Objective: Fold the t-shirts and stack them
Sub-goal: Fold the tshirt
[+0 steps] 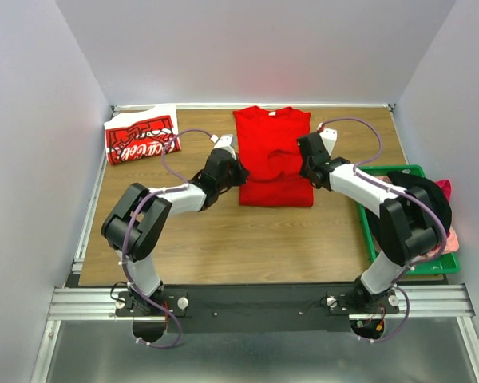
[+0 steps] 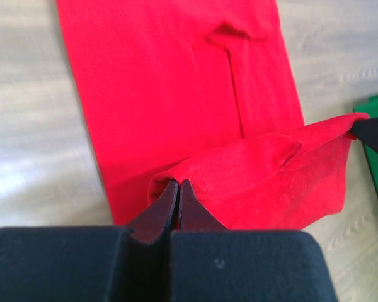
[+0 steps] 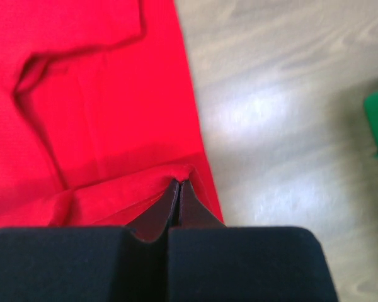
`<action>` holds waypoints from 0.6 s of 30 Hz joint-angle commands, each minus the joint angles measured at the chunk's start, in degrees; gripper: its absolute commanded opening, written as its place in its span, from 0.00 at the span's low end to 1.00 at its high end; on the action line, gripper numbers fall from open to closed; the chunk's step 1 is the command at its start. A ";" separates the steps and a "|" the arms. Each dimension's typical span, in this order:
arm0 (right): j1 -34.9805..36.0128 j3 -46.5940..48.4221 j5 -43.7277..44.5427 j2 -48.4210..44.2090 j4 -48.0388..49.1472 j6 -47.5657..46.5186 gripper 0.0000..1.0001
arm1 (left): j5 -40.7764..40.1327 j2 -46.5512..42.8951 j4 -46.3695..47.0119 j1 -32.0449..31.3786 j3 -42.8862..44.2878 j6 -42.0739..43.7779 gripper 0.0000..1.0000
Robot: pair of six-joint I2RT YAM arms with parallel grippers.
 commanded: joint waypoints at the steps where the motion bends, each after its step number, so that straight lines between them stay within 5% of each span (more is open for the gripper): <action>1: -2.59 4.47 0.50 4.81 3.37 -3.48 0.00 | 3.33 3.00 2.46 2.47 3.29 1.73 0.00; 18: -6.02 19.50 -3.55 21.25 4.16 -8.76 0.00 | 8.43 12.76 4.31 8.62 10.86 1.56 0.00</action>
